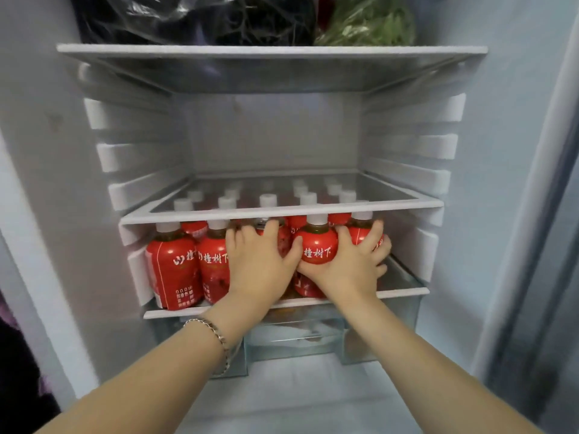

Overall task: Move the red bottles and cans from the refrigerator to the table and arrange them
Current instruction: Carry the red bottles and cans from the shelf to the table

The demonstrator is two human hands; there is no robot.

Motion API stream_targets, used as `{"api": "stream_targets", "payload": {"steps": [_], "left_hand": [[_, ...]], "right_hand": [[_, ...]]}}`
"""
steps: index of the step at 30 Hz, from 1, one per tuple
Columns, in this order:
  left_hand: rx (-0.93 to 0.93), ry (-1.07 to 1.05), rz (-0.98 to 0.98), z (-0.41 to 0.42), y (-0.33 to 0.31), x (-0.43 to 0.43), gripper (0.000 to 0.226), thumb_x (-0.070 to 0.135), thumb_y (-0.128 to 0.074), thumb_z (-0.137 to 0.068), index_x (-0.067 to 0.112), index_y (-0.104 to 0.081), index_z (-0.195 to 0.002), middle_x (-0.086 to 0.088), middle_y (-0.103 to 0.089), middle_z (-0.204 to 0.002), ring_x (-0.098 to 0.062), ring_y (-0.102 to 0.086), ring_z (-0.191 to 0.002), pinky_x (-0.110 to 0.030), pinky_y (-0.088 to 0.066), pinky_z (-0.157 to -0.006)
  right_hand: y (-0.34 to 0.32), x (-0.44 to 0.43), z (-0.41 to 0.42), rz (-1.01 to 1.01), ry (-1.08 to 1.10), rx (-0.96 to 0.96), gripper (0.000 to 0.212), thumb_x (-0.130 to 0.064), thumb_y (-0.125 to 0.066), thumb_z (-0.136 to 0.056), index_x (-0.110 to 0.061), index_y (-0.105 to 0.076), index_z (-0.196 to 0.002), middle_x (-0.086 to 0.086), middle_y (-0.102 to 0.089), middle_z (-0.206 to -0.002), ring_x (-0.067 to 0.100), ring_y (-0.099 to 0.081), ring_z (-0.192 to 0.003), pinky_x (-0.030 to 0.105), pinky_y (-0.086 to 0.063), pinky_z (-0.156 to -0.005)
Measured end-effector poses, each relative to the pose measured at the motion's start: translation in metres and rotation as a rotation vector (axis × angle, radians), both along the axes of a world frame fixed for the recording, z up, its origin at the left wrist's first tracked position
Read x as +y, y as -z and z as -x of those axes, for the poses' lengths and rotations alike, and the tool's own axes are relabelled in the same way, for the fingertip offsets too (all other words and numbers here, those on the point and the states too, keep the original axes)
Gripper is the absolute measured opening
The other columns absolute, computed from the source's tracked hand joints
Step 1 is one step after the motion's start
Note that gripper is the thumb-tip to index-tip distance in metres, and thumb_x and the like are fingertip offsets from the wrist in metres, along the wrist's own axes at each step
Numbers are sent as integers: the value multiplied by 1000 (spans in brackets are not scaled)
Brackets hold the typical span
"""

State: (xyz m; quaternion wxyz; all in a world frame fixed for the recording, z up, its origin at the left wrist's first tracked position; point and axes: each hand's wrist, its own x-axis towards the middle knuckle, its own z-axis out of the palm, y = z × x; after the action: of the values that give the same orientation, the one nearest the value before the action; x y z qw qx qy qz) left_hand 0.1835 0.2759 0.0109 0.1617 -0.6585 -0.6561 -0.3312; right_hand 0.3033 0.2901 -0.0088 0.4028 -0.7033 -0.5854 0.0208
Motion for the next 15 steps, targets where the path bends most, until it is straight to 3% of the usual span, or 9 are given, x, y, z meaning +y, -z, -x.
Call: {"api": "stream_targets", "payload": {"steps": [4,7,9,11,15], "left_hand": [[-253,198,-84,1,2,6,33,45,-55,-87,22,-60,-109,-12,-60,-99,-30,-48,-102,-31,-23,-98],[-536,435,-78,0,3,3,19,28,-67,-81,29,-61,-99,-4,-60,-101,-18,-50,-103,-22,-37,-91],[-672,560,-97,-1,4,-2,28,16,-73,-77,31,-58,-95,2,-63,-101,-8,-57,-98,-16,-43,-87],[-774,627,-82,1,4,-3,33,12,-76,-75,27,-58,-97,10,-64,-98,0,-60,-93,-13,-47,-83],[-1008,725,136,0,-6,3,40,15,-78,-72,30,-48,-94,9,-62,-101,-4,-62,-94,-20,-52,-81]], "right_hand": [[0,-3,-16,-34,-87,-12,86,-70,-68,-53,-34,-41,-126,4,3,-149,37,-4,-137,53,-22,-111],[2,-9,-38,-55,-291,31,84,-57,-77,-54,-36,-42,-127,-4,3,-149,25,-1,-140,47,-20,-116],[2,-12,-51,-11,-476,76,87,-52,-81,-48,-44,-41,-125,-11,3,-148,16,-1,-141,43,-20,-117],[0,-15,-57,24,-605,104,84,-58,-73,-35,-59,-36,-111,-15,5,-149,12,0,-142,37,-19,-117],[3,-21,-55,86,-731,139,83,-61,-70,-29,-70,-29,-101,-25,19,-147,0,1,-139,23,-17,-109]]}}
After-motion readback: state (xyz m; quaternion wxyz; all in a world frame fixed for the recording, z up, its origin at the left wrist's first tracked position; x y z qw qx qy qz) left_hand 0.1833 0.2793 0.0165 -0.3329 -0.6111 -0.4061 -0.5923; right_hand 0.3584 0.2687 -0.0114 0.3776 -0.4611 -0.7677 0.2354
